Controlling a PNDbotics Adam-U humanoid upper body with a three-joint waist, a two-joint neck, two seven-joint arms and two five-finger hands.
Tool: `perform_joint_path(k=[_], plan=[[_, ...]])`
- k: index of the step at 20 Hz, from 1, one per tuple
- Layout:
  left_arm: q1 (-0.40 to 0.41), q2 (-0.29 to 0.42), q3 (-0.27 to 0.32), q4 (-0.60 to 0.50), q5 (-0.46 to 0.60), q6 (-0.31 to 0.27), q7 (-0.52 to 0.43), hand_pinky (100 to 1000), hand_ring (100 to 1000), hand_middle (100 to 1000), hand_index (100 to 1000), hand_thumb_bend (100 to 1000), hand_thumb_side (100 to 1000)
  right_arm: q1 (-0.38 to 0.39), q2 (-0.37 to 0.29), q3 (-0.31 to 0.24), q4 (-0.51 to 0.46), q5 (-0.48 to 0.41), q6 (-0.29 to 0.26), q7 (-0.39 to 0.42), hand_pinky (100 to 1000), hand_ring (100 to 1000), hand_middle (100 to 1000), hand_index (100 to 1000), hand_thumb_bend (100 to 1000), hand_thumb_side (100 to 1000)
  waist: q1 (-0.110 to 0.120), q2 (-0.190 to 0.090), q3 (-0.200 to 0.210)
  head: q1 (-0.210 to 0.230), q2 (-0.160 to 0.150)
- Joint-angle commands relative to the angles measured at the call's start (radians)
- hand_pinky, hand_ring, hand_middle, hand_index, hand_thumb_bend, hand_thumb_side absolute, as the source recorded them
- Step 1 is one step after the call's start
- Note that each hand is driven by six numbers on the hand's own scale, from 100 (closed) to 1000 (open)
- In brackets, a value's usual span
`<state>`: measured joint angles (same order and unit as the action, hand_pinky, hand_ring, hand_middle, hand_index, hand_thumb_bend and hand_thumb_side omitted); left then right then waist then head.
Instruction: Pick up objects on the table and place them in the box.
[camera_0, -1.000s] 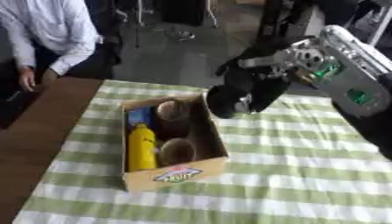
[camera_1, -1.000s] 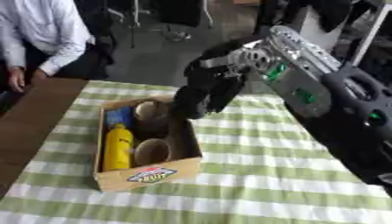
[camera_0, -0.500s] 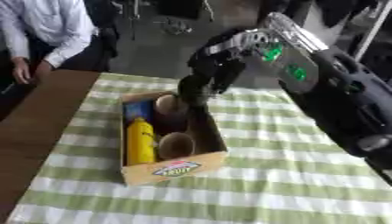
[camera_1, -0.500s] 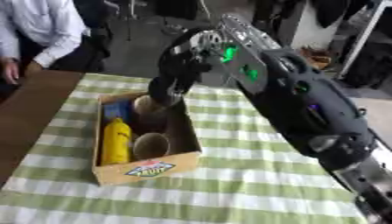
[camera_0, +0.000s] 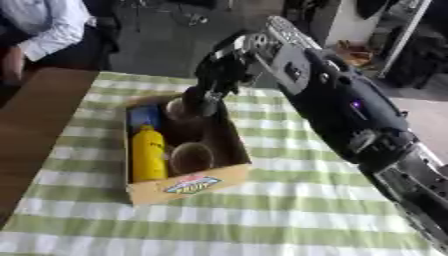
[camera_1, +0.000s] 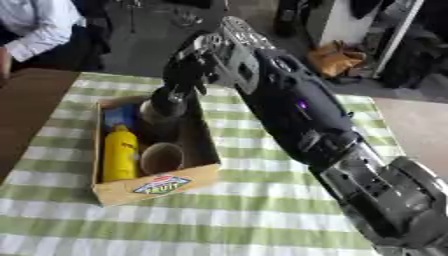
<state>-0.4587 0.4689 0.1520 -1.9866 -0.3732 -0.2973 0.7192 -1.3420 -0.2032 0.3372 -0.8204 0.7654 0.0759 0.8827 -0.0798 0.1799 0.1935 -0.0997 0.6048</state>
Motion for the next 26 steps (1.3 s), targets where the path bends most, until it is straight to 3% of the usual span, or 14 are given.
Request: perform_joint_path(k=[1, 3, 4, 6, 15, 16, 17, 18, 19, 20, 22, 26], plan=[[-0.021, 0.011, 0.003, -0.013, 0.005, -0.003, -0.001, 900, 967, 941, 1000, 100, 973, -0.031, -0.002, -0.025, 0.002, 0.002, -0.042, -0.004, 470, 720, 751, 741, 531, 672, 0.007, -0.012, 0.003, -0.002, 0.000], [-0.023, 0.010, 0.003, -0.013, 0.006, -0.003, -0.001, 900, 967, 941, 1000, 100, 974, -0.035, 0.001, -0.031, 0.005, -0.016, -0.064, 0.000, 542, 778, 809, 785, 607, 712, 0.007, -0.012, 0.003, -0.002, 0.002], [-0.023, 0.010, 0.003, -0.013, 0.006, -0.003, -0.001, 901, 966, 942, 1000, 100, 974, -0.037, 0.003, -0.035, 0.004, -0.024, -0.072, -0.002, 613, 842, 859, 835, 643, 828, 0.008, -0.012, 0.003, -0.001, 0.002], [-0.023, 0.010, 0.003, -0.013, 0.006, -0.003, 0.000, 901, 966, 942, 1000, 100, 974, -0.040, 0.004, -0.041, 0.003, -0.037, -0.080, -0.017, 640, 872, 886, 857, 660, 886, 0.008, -0.013, 0.003, 0.001, -0.001], [-0.023, 0.010, 0.003, -0.013, 0.007, -0.003, 0.001, 901, 966, 942, 1000, 100, 973, -0.050, 0.004, -0.051, -0.017, -0.065, -0.088, -0.092, 628, 875, 888, 882, 666, 934, 0.015, -0.013, 0.000, 0.007, 0.001], [-0.022, 0.010, 0.004, -0.013, 0.006, -0.002, 0.001, 901, 966, 943, 1000, 100, 973, -0.051, 0.001, -0.060, -0.039, -0.078, -0.091, -0.118, 607, 868, 888, 891, 563, 1000, 0.017, -0.013, -0.002, 0.008, 0.000], [-0.021, 0.010, 0.005, -0.013, 0.006, -0.001, 0.002, 901, 966, 943, 1000, 100, 973, -0.046, -0.005, -0.066, -0.069, -0.096, -0.092, -0.156, 607, 868, 888, 891, 563, 1000, 0.018, -0.013, -0.004, 0.009, 0.000], [-0.020, 0.010, 0.006, -0.013, 0.006, -0.001, 0.002, 901, 966, 944, 1000, 100, 973, -0.044, -0.016, -0.079, -0.113, -0.119, -0.091, -0.217, 598, 863, 897, 905, 359, 1000, 0.019, -0.013, -0.008, 0.011, -0.001], [-0.020, 0.011, 0.007, -0.013, 0.005, 0.000, 0.003, 901, 966, 944, 1000, 100, 973, -0.035, -0.029, -0.083, -0.160, -0.140, -0.085, -0.288, 598, 863, 897, 905, 359, 1000, 0.020, -0.012, -0.011, 0.013, -0.002], [-0.019, 0.011, 0.009, -0.013, 0.003, 0.001, 0.005, 902, 966, 945, 1000, 100, 975, -0.028, -0.047, -0.088, -0.218, -0.161, -0.082, -0.366, 611, 864, 902, 912, 141, 1000, 0.021, -0.011, -0.017, 0.016, -0.004], [-0.016, 0.013, 0.012, -0.013, 0.001, 0.004, 0.010, 902, 967, 946, 1000, 100, 977, -0.004, -0.080, -0.092, -0.338, -0.206, -0.070, -0.510, 606, 855, 903, 911, 100, 1000, 0.025, -0.008, -0.027, 0.023, -0.008], [-0.012, 0.014, 0.020, -0.013, -0.002, 0.017, 0.021, 903, 969, 949, 1000, 100, 980, 0.096, -0.148, -0.155, -0.644, -0.352, -0.036, -0.792, 622, 857, 902, 907, 100, 1000, 0.041, 0.001, -0.057, 0.056, -0.021]])
